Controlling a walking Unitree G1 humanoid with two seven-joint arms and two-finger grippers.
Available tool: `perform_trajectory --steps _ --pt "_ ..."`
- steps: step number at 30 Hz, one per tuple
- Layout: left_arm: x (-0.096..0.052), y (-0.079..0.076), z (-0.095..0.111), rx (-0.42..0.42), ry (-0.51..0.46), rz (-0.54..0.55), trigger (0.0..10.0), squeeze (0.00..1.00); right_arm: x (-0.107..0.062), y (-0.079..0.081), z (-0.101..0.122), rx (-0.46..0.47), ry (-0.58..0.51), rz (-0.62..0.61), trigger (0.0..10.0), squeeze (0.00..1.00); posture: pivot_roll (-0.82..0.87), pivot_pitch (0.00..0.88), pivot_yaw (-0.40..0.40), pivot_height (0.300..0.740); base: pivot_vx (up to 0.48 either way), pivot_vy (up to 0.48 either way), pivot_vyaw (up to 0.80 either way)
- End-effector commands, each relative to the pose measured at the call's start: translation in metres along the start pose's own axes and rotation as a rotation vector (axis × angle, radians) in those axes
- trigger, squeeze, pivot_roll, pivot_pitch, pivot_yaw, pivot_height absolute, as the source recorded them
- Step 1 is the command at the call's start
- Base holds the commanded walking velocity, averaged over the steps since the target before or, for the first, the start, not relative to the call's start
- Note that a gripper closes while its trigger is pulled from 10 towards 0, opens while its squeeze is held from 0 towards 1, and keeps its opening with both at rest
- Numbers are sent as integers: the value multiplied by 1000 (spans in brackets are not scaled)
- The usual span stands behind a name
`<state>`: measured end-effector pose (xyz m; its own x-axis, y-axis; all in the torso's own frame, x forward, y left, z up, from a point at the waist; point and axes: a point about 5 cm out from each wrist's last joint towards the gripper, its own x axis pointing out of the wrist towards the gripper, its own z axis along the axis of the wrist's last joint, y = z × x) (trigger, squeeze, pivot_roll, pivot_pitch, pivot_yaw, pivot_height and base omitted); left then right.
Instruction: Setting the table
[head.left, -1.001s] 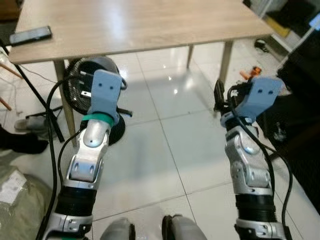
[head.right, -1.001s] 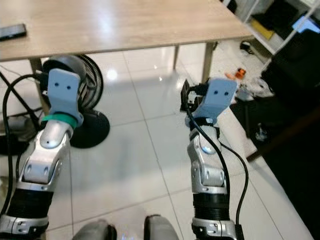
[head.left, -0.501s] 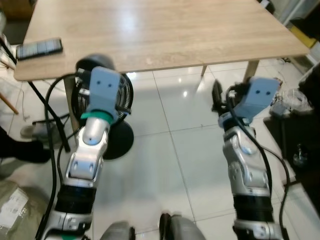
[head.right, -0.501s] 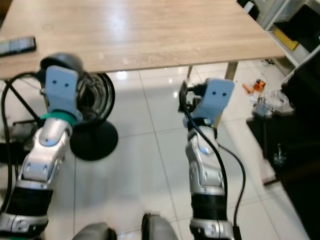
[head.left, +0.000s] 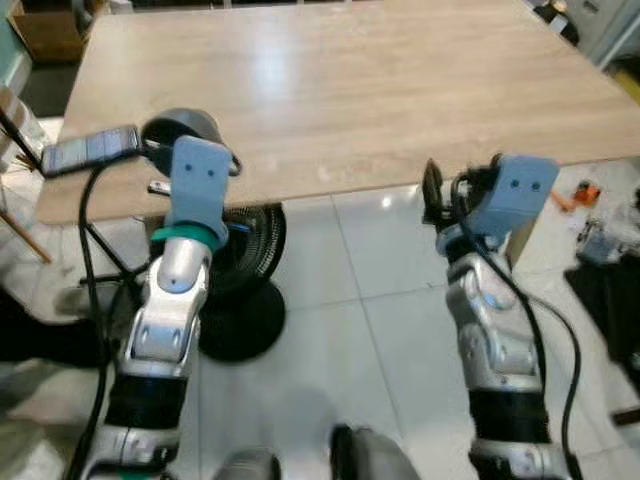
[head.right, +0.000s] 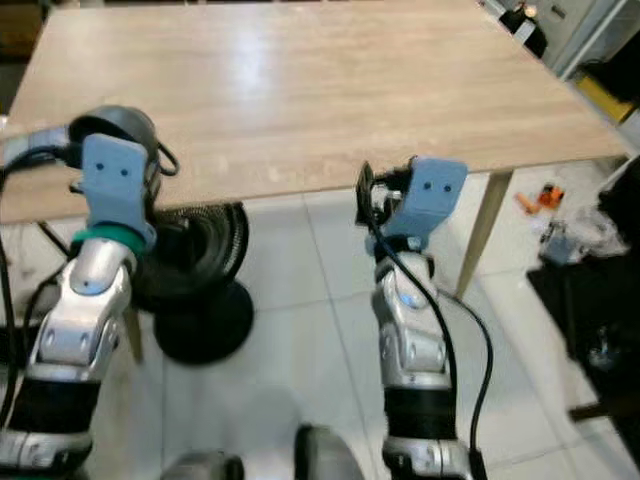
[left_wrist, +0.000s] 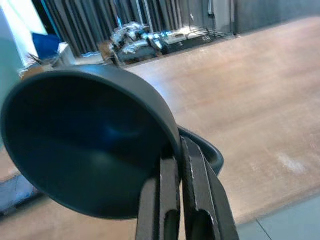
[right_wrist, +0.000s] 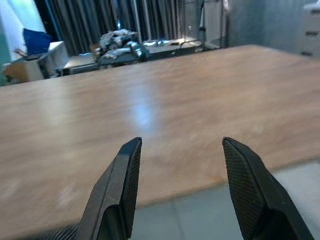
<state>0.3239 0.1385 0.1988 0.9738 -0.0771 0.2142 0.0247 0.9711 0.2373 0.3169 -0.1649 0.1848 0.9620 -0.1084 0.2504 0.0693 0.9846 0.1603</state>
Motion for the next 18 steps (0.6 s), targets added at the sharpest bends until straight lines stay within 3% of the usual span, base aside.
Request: perform_trajectory --steps 1,11,18 --pt "-1 4 -3 12 3 10 10000 0 -1 1 -3 8 6 -5 10000 0 45 43 11 740 480 0 0" --pt "0 3 -3 12 9 11 10000 0 -1 0 -2 4 4 -9 10000 0 43 45 10 740 454 0 0" --pt "-1 -1 -4 17 15 -17 10000 0 -1 0 -2 4 3 -8 10000 0 42 45 9 740 0 0 0"
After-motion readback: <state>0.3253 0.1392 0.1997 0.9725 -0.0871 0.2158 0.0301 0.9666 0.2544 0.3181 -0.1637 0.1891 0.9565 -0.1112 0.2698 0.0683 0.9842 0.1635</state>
